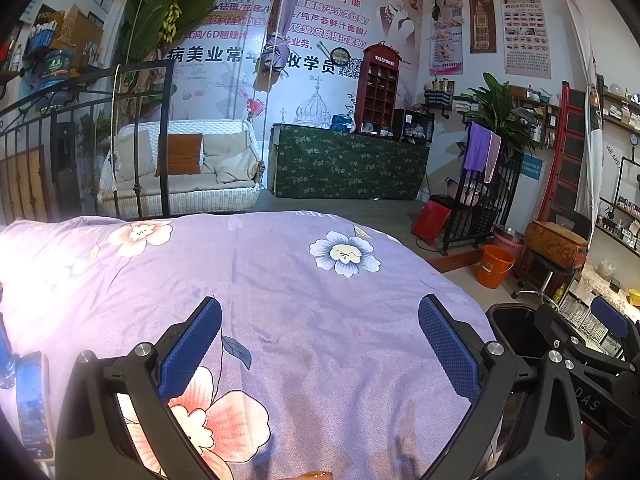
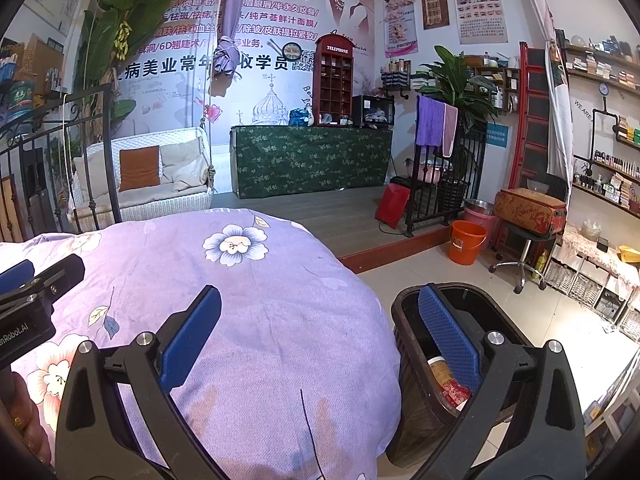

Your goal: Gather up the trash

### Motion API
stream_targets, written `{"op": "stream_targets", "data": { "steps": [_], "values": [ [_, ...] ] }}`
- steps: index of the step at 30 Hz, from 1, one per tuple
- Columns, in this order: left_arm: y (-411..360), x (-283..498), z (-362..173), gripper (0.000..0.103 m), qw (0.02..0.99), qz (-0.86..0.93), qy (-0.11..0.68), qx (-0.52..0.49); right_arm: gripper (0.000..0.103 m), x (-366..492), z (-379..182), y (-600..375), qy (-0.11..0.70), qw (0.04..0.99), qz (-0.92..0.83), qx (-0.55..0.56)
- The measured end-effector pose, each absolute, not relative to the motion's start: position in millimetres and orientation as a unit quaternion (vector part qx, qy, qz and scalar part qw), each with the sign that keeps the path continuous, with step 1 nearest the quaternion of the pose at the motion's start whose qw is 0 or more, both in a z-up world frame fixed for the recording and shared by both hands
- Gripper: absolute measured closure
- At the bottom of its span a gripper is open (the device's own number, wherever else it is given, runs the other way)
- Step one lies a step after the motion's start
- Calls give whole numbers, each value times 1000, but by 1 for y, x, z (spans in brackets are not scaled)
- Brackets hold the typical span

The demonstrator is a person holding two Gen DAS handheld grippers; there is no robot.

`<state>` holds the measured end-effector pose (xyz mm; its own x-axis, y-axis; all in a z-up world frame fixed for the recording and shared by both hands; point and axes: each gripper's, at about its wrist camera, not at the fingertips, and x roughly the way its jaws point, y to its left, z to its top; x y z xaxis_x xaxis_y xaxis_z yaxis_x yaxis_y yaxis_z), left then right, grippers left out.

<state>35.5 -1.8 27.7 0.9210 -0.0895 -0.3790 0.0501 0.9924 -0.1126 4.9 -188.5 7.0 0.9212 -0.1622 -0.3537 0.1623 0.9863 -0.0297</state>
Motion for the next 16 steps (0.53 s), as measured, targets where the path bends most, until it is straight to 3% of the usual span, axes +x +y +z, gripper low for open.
{"op": "stream_targets", "data": {
  "steps": [16],
  "values": [
    [-10, 29, 28, 6, 978, -37, 198, -48, 6, 5, 6, -184, 186, 979, -83, 8]
  ]
}}
